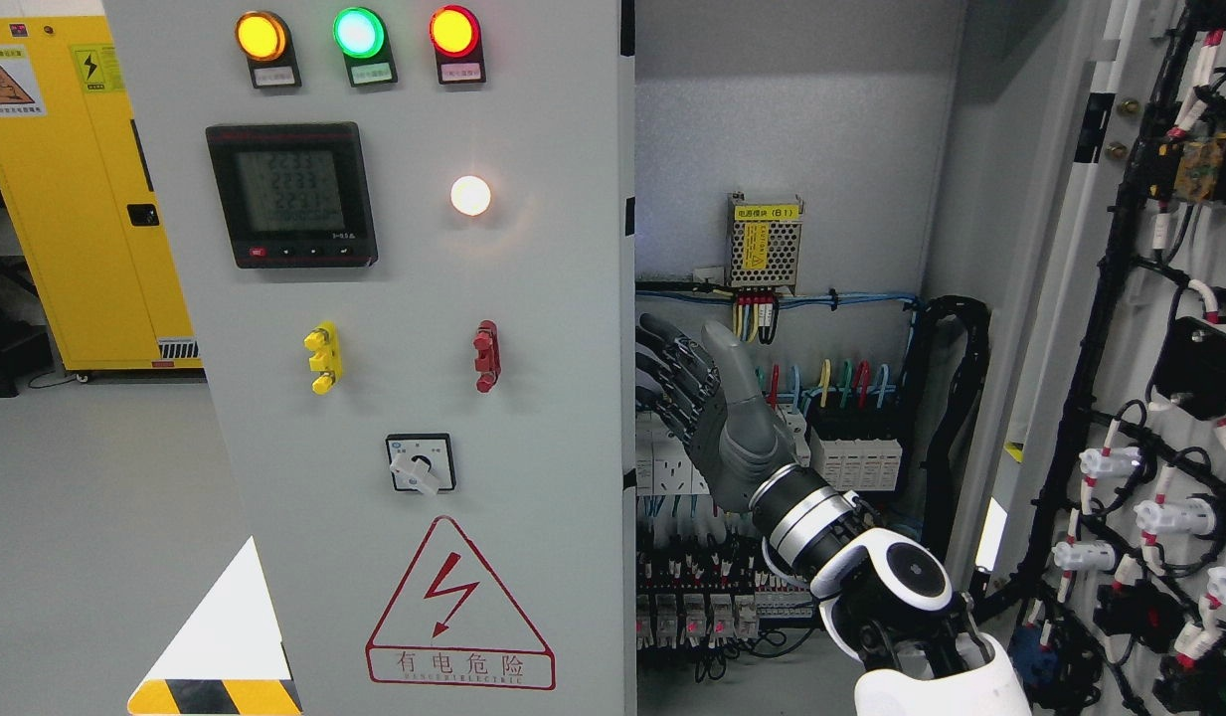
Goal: Open door with both hands
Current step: 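Reach the right hand into the cabinet behind the closed door's edge, then swing the closed door open with the right hand's back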
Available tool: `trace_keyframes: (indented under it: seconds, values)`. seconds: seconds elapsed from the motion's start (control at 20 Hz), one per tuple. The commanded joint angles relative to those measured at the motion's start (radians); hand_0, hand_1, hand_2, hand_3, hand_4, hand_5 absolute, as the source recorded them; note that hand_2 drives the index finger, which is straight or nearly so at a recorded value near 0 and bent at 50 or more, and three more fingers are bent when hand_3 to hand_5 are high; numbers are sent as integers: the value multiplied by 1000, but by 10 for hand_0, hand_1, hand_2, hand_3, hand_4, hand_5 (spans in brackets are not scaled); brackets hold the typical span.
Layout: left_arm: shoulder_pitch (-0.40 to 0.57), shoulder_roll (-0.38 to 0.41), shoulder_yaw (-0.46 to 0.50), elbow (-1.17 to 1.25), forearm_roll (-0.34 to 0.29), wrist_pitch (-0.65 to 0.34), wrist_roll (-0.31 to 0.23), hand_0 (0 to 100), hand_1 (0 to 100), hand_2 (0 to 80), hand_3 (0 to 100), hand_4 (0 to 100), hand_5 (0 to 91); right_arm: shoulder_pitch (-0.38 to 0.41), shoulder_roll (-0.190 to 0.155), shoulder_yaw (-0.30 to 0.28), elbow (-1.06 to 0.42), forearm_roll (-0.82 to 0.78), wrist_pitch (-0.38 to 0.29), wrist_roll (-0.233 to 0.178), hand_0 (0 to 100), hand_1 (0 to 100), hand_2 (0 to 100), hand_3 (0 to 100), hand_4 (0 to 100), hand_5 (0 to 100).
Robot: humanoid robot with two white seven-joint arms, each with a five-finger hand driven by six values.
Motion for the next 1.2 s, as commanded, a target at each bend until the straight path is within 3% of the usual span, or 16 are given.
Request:
trace_keyframes:
  seconds: [0.0, 0.1, 0.25, 0.4, 0.6, 0.85, 0.95, 1.0, 1.15]
  values:
    - [0, -12, 0, 0, -1, 1, 0, 0, 0, 0, 0, 0, 0, -23, -1, -5, 42, -3, 1, 40, 221, 11, 0, 0, 0, 0]
    - [0, -14, 0, 0, -1, 0, 0, 0, 0, 0, 0, 0, 0, -27, 3, -5, 45, -1, 6, 62, 222, 11, 0, 0, 0, 0]
    - [0, -14, 0, 0, 0, 0, 0, 0, 0, 0, 0, 0, 0, -33, 4, -7, 45, -3, 61, 67, 222, 10, 0, 0, 0, 0]
    - [0, -14, 0, 0, 0, 0, 0, 0, 0, 0, 0, 0, 0, -43, 4, -30, 47, -3, 66, 70, 222, 10, 0, 0, 0, 0]
    - [0, -14, 0, 0, 0, 0, 0, 0, 0, 0, 0, 0, 0, -49, 3, -36, 58, -1, 73, 151, 222, 10, 0, 0, 0, 0]
    - [0, -12, -1, 0, -1, 0, 0, 0, 0, 0, 0, 0, 0, -50, 1, -54, 58, -3, 73, 172, 222, 10, 0, 0, 0, 0]
    - [0, -12, -1, 0, 0, 0, 0, 0, 0, 0, 0, 0, 0, -50, 1, -53, 58, -1, 73, 238, 222, 10, 0, 0, 0, 0]
    - [0, -12, -1, 0, -1, 0, 0, 0, 0, 0, 0, 0, 0, -50, 3, -53, 58, -1, 75, 252, 222, 10, 0, 0, 0, 0]
    - [0, -12, -1, 0, 0, 0, 0, 0, 0, 0, 0, 0, 0, -53, 6, -51, 64, 0, 75, 255, 222, 9, 0, 0, 0, 0]
